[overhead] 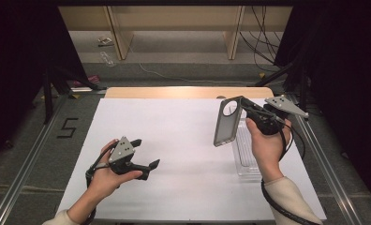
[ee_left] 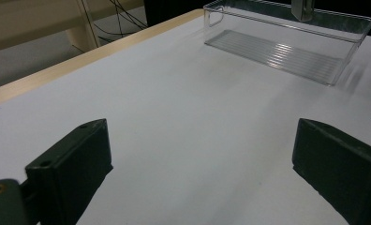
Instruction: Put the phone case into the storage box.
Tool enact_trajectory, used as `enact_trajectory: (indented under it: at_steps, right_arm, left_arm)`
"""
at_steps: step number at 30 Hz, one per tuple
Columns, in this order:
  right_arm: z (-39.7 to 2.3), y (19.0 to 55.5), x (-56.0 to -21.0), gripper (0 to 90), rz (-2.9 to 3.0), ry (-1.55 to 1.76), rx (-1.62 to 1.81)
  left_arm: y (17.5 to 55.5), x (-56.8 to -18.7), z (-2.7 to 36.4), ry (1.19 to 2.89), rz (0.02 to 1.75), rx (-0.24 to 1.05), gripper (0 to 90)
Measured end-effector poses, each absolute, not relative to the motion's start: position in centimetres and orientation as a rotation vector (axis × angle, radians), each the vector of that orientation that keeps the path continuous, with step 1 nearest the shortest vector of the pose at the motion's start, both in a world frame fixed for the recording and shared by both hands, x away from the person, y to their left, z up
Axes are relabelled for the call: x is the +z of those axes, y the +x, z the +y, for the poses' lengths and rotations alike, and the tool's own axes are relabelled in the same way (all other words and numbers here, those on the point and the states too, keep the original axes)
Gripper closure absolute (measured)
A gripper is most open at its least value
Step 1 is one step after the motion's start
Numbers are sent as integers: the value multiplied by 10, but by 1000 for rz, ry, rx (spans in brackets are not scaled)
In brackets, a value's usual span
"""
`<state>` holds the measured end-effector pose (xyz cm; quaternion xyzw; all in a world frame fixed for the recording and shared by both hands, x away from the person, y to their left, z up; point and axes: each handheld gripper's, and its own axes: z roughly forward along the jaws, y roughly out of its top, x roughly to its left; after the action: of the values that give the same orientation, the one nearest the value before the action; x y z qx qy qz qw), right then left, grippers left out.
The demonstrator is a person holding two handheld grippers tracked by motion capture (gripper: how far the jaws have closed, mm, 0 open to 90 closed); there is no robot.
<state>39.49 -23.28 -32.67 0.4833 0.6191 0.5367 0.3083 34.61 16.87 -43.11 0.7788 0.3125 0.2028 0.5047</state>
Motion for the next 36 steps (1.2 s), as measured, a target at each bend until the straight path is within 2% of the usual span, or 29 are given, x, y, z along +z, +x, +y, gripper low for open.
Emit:
enact_trajectory:
  at_steps: [36]
  right_arm:
    - [-257, 397, -320, 891, 1556, 1318, 1412]
  left_arm:
    - [346, -431, 168, 1881, 755, 489, 43]
